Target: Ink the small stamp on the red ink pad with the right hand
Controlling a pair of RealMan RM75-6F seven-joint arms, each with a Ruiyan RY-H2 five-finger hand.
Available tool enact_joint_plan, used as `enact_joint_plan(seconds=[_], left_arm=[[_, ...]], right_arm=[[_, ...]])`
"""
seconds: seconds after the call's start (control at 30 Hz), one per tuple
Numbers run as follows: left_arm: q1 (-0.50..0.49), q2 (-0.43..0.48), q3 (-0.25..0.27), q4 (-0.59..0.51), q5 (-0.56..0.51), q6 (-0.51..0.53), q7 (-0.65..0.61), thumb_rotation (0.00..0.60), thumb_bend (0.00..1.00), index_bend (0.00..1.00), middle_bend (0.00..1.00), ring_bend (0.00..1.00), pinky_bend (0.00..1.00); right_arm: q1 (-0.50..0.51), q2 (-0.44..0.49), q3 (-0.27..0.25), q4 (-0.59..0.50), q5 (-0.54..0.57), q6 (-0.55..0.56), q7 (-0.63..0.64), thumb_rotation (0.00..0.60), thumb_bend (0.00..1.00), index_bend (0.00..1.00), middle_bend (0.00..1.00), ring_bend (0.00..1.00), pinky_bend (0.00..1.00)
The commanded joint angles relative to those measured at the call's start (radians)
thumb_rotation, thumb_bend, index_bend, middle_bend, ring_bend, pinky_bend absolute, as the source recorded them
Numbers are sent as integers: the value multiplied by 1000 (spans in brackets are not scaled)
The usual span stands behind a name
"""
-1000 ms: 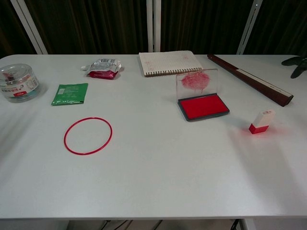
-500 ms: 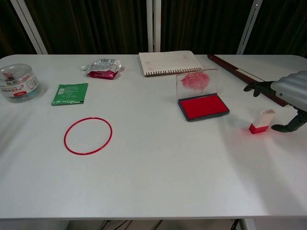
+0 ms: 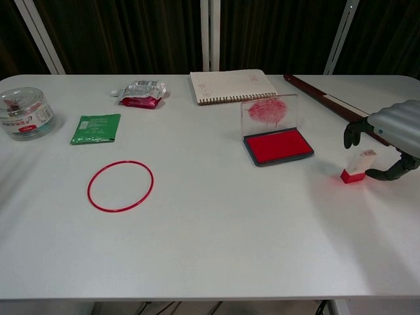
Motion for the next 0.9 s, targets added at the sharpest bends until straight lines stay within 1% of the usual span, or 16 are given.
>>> enact_joint_plan(seconds=[0.03, 0.13, 0.3, 0.9], left_arm=[[0, 0, 0, 1, -1, 0, -1, 243, 196, 62, 122, 128, 201], [0, 1, 0, 1, -1, -1, -3, 244, 195, 62, 123, 129, 201], [1, 1, 1, 4, -2, -2, -7, 245, 196, 62, 122, 129, 201], [4, 3, 1, 7, -2, 1, -13, 242, 196, 62, 122, 128, 201]], right_arm=[[1, -13, -2, 15, 1, 8, 3, 600, 181, 424, 384, 904, 1000], [3, -20, -4, 24, 0, 11, 5, 600, 190, 433, 402, 904, 1000], [6, -32, -10, 38, -5, 16, 10, 600, 231, 460, 418, 904, 1000], [9, -54, -17, 60, 2, 26, 6, 600, 235, 509, 466, 904, 1000]])
